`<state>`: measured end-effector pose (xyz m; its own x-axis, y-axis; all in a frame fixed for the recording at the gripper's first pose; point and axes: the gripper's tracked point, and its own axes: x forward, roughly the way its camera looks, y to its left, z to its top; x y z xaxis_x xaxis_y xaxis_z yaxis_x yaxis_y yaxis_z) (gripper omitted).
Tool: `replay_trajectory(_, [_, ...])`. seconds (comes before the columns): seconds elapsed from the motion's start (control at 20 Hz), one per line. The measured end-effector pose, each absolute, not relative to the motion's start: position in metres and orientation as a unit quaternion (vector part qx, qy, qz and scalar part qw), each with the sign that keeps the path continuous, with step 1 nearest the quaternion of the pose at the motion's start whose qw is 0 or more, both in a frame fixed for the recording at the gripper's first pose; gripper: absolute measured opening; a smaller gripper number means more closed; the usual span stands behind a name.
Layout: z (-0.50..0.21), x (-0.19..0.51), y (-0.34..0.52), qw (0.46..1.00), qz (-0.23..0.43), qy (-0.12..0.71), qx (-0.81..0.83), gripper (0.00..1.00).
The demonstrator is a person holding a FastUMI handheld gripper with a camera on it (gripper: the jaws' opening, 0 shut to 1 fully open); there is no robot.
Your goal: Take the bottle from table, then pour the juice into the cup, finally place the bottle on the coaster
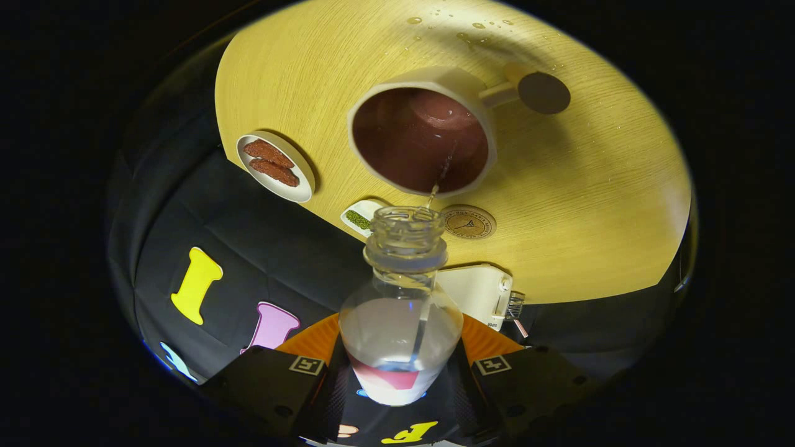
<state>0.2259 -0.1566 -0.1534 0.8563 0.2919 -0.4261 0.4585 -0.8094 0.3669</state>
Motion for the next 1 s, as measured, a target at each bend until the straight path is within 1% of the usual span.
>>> replay_trajectory(0.3, [-0.154,0.225,-0.159,0.244,-0.182,0.194,0.933,0.73])
replay_trajectory(0.45, [-0.155,0.222,-0.16,0.261,-0.185,0.186,0.929,0.73])
replay_trajectory(0.55, [-0.154,0.221,-0.166,0.276,-0.19,0.165,0.928,0.73])
replay_trajectory(0.65, [-0.151,0.218,-0.16,0.289,-0.186,0.169,0.924,0.72])
replay_trajectory(0.75, [-0.145,0.218,-0.158,0.305,-0.179,0.157,0.922,0.73])
replay_trajectory(0.85, [-0.139,0.215,-0.155,0.33,-0.176,0.149,0.915,0.72])
replay_trajectory(1.0, [-0.126,0.215,-0.15,0.406,-0.163,0.131,0.89,0.72])
